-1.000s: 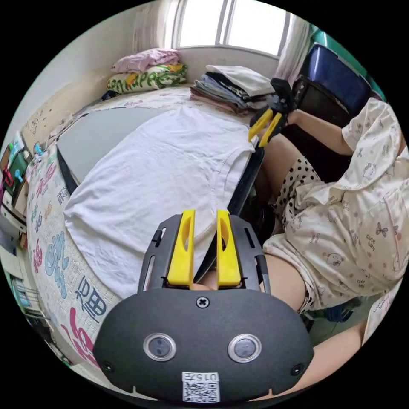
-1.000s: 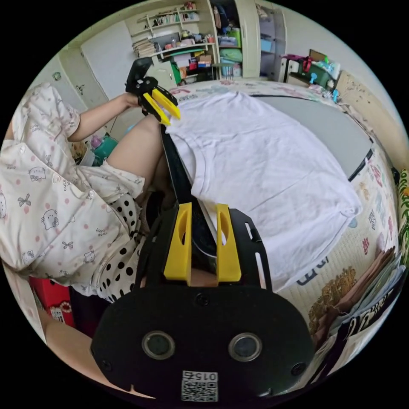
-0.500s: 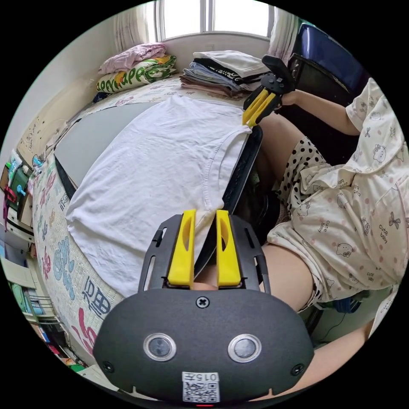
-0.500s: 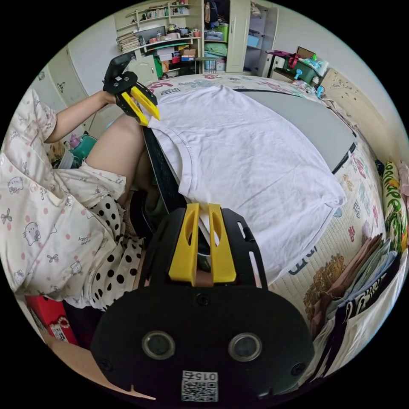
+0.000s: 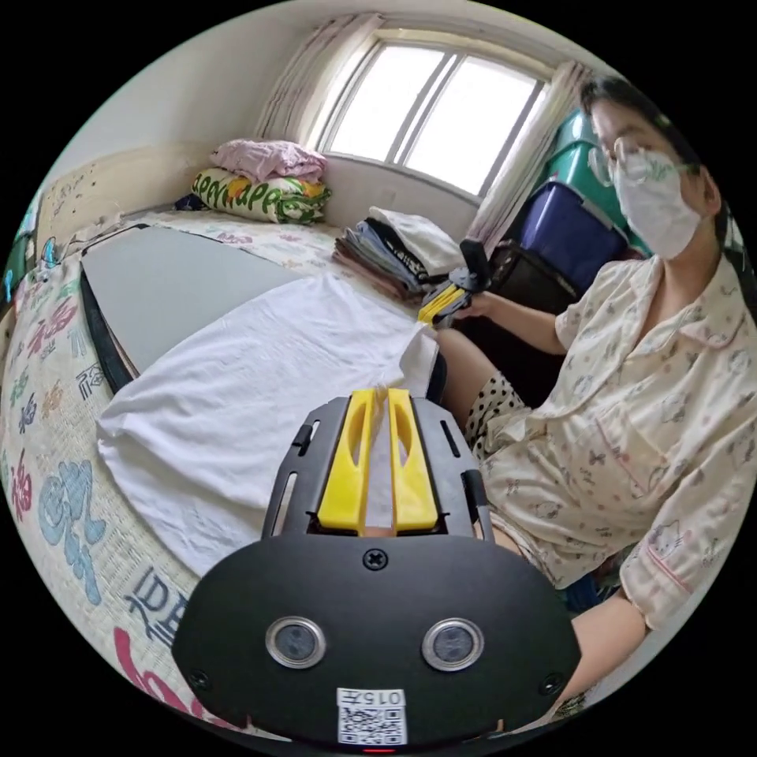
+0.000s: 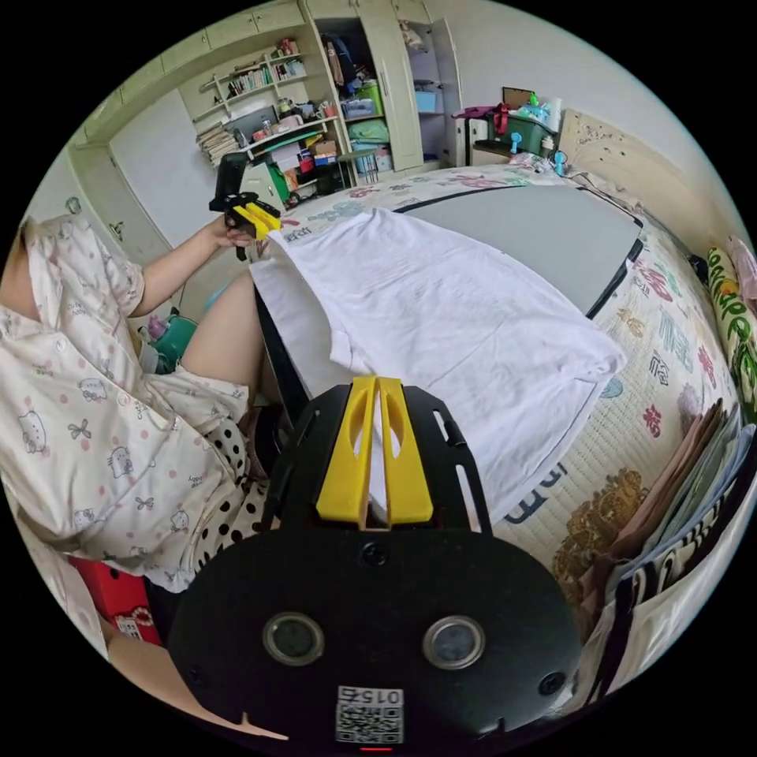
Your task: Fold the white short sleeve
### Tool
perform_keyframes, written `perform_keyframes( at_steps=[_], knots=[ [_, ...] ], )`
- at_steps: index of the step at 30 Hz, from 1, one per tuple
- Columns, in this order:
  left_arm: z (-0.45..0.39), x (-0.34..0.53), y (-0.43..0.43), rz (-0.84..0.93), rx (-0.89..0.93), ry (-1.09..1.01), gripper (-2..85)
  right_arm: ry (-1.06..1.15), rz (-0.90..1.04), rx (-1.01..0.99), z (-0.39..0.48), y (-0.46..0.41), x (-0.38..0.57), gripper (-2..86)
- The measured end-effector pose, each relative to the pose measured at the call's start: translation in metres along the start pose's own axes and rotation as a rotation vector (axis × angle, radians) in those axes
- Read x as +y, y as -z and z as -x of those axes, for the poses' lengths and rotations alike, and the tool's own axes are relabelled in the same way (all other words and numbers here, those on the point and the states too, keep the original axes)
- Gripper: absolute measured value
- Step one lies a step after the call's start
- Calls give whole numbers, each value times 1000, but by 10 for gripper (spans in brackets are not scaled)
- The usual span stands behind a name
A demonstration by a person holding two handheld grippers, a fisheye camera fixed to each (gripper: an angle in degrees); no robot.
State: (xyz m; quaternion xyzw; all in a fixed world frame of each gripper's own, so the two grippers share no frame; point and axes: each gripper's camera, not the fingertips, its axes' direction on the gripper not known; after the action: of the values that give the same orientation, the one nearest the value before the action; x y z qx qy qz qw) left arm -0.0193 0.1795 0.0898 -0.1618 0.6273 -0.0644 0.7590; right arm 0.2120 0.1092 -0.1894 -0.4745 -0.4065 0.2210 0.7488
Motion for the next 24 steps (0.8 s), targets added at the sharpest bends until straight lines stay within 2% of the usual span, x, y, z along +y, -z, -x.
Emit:
perform_keyframes(
  at_steps=[3,5,6,7,8,10,11,13,15,17,20,24],
  knots=[
    [59,-61,17,-21,-1,-11,16,18,-13,43,-44,23,-67,-7],
    [101,-152,27,-32,-236,-13,22,-44,-85,199,-107,55,-166,-5],
    [115,-176,30,-55,-297,29,24,-104,-125,241,-127,66,-195,-3],
    [143,-218,38,-125,-396,149,31,-255,-236,302,-167,92,-248,0],
    [157,-248,47,-227,-441,217,41,-418,-365,300,-200,115,-287,6],
    [158,-268,60,-377,-522,297,62,-578,-551,210,-221,137,-317,17],
    [149,-268,63,-465,-544,311,76,-574,-618,148,-216,141,-330,30],
    [130,-259,55,-489,-534,281,82,-430,-576,130,-190,130,-348,56],
    [114,-242,28,-375,-498,203,82,-263,-451,170,-157,99,-350,71],
    [105,-201,-24,-174,-462,147,84,-135,-278,263,-128,39,-328,86],
    [101,-146,-91,84,-456,107,95,-38,-66,367,-120,-32,-310,106],
    [96,-111,-136,268,-509,82,115,19,45,415,-128,-68,-316,125]
  ],
)
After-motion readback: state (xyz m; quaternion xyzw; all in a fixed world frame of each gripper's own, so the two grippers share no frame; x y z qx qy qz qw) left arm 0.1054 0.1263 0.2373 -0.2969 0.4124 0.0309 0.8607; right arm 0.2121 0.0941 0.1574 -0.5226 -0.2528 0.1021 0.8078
